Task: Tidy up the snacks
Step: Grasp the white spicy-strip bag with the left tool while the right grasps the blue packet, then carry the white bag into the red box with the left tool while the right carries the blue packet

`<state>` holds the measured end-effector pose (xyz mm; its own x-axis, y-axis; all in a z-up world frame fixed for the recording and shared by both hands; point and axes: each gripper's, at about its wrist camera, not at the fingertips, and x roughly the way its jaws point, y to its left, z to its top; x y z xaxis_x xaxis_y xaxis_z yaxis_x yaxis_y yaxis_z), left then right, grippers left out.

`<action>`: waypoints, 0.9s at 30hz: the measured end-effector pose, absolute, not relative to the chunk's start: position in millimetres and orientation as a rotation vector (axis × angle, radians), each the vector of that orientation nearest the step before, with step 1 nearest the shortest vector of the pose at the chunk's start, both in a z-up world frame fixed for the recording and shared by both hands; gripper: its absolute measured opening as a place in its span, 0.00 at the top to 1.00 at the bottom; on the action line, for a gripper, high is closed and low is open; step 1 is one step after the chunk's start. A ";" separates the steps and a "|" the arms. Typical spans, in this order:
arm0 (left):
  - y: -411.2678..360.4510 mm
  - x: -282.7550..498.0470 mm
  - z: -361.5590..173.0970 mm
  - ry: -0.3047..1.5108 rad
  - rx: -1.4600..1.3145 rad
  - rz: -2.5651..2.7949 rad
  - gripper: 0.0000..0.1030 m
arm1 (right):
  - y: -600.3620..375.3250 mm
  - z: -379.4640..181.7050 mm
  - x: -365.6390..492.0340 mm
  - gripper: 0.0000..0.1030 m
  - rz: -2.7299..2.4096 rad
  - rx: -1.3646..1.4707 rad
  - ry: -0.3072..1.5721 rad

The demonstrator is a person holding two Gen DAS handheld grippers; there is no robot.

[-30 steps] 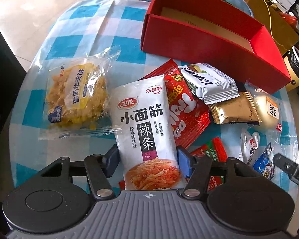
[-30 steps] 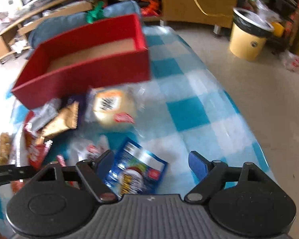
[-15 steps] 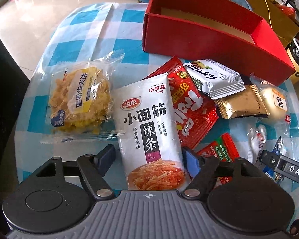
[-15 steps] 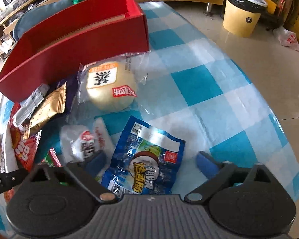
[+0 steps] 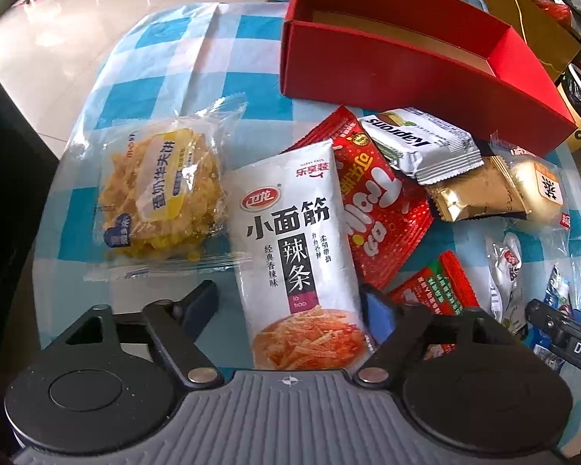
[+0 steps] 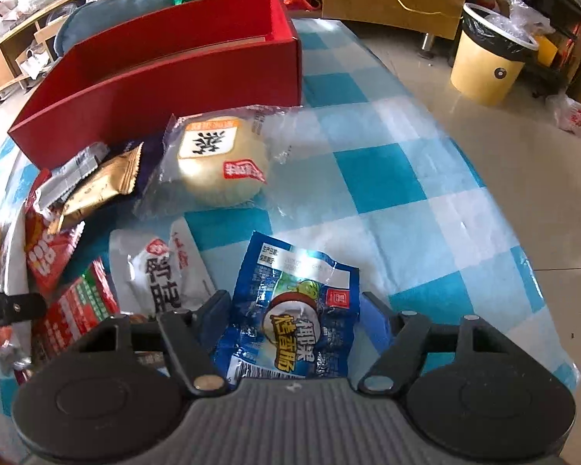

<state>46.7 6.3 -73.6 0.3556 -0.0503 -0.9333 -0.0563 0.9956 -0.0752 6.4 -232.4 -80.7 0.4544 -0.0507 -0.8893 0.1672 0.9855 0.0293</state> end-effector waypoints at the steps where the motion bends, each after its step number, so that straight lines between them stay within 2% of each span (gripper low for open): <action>1: 6.5 46.1 -72.9 1.208 -0.095 0.006 0.29 | -234.0 -79.7 5.1 0.33 -0.134 0.126 1.092; 9: 6.7 41.3 -67.5 1.210 -0.108 -0.007 0.41 | -254.5 -70.3 -0.3 0.33 -0.140 0.188 1.061; 27: 8.0 26.7 -27.0 1.129 -0.127 -0.026 0.48 | -229.1 -22.3 -6.1 0.33 -0.010 0.203 0.935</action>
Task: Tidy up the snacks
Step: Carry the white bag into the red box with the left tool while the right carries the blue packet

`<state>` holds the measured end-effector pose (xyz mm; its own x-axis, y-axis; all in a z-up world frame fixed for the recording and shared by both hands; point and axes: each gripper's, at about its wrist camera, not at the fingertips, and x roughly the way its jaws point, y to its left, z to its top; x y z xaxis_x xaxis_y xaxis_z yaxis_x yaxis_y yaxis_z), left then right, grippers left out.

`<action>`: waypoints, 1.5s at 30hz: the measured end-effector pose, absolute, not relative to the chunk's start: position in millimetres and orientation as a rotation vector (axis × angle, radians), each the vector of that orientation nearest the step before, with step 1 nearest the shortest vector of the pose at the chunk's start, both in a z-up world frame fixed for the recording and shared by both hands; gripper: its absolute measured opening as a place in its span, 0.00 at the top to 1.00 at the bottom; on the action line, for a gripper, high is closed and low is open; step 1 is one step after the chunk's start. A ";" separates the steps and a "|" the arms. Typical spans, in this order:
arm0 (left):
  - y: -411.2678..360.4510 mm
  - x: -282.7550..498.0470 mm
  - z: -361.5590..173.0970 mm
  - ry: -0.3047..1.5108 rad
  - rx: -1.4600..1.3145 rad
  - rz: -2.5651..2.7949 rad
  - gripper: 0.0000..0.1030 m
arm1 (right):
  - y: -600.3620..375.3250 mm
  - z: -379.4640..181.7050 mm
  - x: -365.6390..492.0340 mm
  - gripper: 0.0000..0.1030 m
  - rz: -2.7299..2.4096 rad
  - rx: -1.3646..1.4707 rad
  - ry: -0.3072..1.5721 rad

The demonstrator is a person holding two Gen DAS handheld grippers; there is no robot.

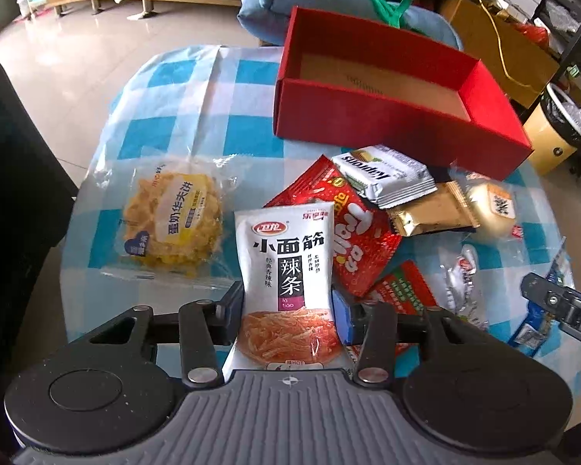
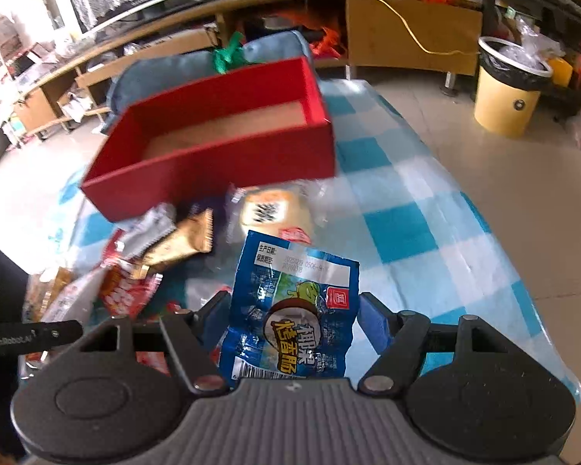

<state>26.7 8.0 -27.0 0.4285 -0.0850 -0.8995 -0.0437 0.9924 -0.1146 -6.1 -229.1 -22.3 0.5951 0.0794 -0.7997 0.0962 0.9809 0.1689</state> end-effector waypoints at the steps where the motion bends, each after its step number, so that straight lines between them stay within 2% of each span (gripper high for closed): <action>1: 7.7 27.2 -24.3 1.134 -0.138 -0.031 0.48 | -227.7 -20.0 -6.3 0.33 -0.005 0.201 0.927; 13: 1.7 43.1 10.0 1.047 -0.189 -0.115 0.48 | -227.0 5.2 4.7 0.33 0.015 0.213 0.890; 19: -16.7 74.0 18.8 1.016 -0.178 -0.144 0.48 | -229.4 14.2 40.0 0.33 0.036 0.218 0.852; 35: -34.5 181.1 7.1 0.970 -0.121 -0.074 0.48 | -229.0 1.7 164.9 0.33 0.054 0.193 0.849; 45: -34.8 216.0 -18.4 0.992 -0.090 -0.026 0.48 | -213.4 -35.1 223.2 0.33 0.051 0.126 0.908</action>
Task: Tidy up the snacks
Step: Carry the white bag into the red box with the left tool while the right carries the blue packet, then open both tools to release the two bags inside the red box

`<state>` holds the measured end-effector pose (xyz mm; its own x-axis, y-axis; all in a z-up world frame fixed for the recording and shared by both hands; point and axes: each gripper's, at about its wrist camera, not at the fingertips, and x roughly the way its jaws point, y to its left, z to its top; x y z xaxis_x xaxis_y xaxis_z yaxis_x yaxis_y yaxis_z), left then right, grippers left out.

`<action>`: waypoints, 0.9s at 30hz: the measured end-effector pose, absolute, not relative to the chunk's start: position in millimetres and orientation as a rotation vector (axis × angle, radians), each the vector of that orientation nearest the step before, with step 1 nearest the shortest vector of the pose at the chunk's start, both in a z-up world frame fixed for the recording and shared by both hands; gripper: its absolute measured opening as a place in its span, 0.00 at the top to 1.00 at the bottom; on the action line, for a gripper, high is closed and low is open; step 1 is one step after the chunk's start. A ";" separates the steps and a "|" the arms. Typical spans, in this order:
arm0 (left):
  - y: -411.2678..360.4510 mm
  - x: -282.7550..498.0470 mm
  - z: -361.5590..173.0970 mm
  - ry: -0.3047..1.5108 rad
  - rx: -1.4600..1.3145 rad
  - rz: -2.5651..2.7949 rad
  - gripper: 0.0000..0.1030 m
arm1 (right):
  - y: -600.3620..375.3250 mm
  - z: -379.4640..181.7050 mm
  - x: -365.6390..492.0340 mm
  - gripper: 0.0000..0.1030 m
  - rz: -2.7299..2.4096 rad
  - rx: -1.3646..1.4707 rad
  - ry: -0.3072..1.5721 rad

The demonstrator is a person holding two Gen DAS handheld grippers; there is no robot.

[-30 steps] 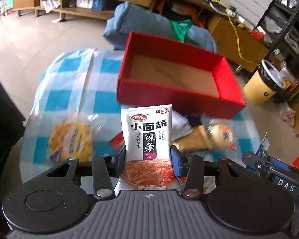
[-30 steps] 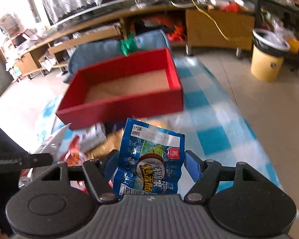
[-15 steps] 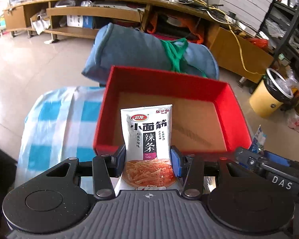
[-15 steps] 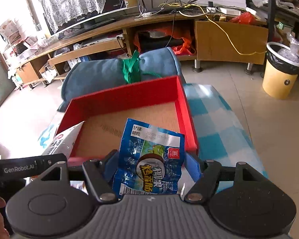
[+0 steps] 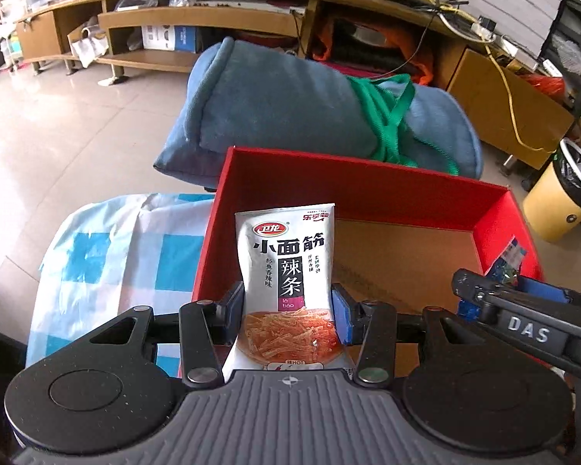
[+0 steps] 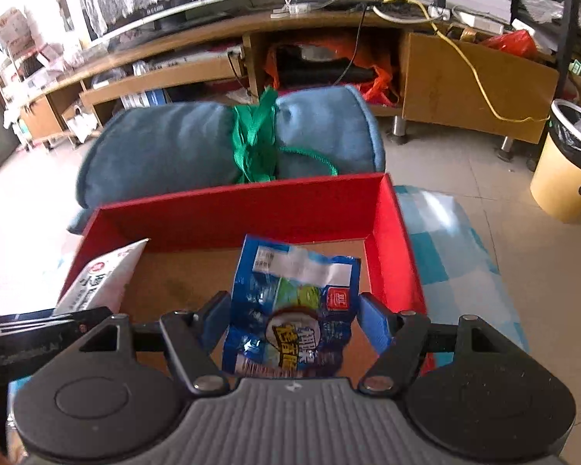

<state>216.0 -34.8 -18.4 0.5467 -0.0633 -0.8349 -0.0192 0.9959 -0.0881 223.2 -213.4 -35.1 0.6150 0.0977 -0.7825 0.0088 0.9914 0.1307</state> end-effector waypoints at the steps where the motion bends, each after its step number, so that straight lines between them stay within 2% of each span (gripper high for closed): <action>1: -35.2 217.4 -20.9 0.998 -0.087 -0.023 0.48 | -212.2 -40.5 226.9 0.33 0.050 0.117 0.917; 14: -45.4 228.3 -44.9 1.006 -0.016 0.017 0.47 | -199.6 -60.2 240.6 0.32 0.043 -0.009 0.922; 19: -45.7 228.5 -42.8 0.998 -0.015 0.007 0.30 | -198.5 -60.4 242.3 0.30 0.048 -0.010 0.923; 27: -49.5 222.3 -30.2 0.949 0.009 0.009 0.21 | -202.2 -47.3 237.7 0.29 0.046 0.018 0.886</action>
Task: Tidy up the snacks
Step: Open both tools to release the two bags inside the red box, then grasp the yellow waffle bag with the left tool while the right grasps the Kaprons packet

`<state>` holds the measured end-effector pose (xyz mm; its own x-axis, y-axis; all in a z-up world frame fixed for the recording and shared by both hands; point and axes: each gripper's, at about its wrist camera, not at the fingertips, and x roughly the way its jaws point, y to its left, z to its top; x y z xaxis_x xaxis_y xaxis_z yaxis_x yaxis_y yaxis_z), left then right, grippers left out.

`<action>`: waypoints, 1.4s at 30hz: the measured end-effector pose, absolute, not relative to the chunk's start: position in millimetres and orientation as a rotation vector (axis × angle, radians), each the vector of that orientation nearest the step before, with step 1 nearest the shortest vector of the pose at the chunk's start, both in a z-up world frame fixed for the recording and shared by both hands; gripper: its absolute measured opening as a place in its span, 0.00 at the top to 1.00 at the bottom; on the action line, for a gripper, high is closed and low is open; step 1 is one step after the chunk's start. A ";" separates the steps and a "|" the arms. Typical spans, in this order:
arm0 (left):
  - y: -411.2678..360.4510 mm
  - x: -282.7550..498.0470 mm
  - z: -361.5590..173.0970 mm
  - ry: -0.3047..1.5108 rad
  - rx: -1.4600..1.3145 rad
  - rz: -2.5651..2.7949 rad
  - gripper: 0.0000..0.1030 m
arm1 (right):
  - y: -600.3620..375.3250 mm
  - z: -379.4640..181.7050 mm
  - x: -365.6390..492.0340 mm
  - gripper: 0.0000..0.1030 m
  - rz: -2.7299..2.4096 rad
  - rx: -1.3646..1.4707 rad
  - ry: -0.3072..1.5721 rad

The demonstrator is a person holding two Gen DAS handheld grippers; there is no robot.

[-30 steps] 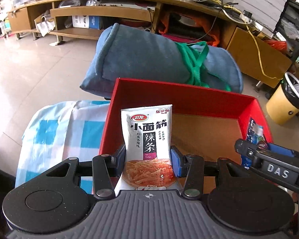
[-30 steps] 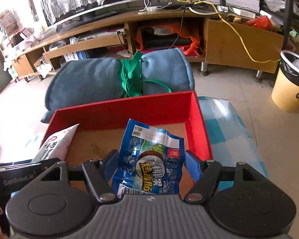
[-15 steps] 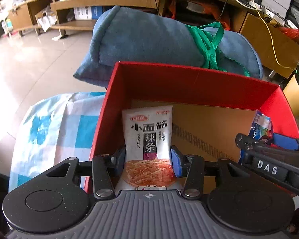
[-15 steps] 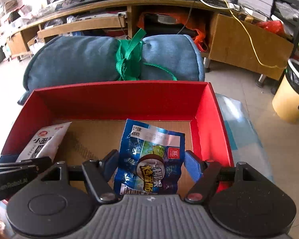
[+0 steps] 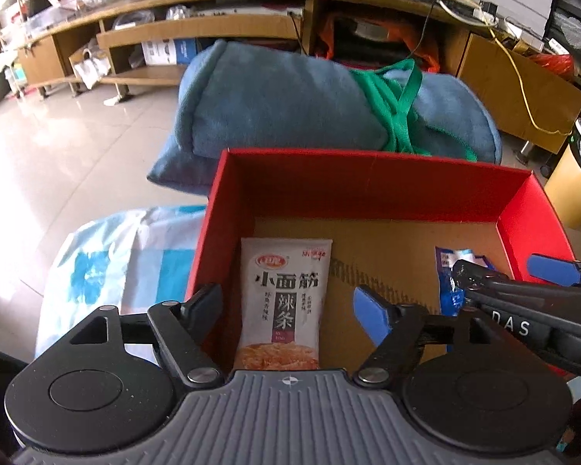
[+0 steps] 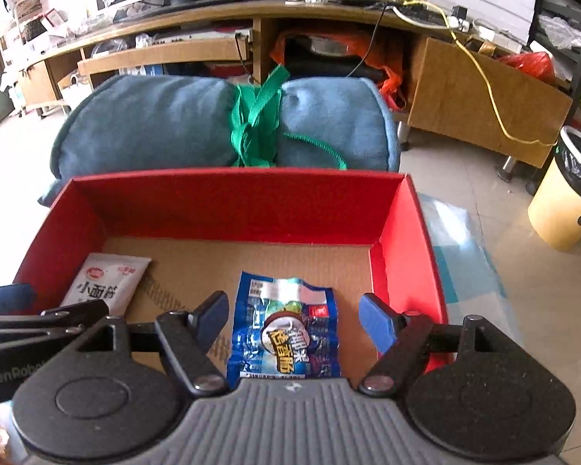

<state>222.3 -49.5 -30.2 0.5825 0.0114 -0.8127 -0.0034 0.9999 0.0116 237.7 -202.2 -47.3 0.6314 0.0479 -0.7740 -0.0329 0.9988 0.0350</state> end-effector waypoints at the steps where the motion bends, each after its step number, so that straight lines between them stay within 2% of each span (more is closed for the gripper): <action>1: -49.5 221.4 -28.0 0.941 0.011 0.010 0.20 | -202.7 -44.6 236.6 0.29 0.045 0.024 0.879; 18: -27.8 192.4 -2.4 0.928 -0.022 0.005 0.15 | -184.2 -4.5 197.0 0.28 0.106 -0.004 0.812; 28: -4.4 158.9 -5.1 0.977 -0.052 0.001 0.14 | -170.6 -2.1 164.1 0.28 0.162 -0.058 0.837; 42: 24.8 122.9 -17.7 1.071 -0.096 0.026 0.13 | -140.8 -26.2 132.1 0.28 0.286 -0.124 0.956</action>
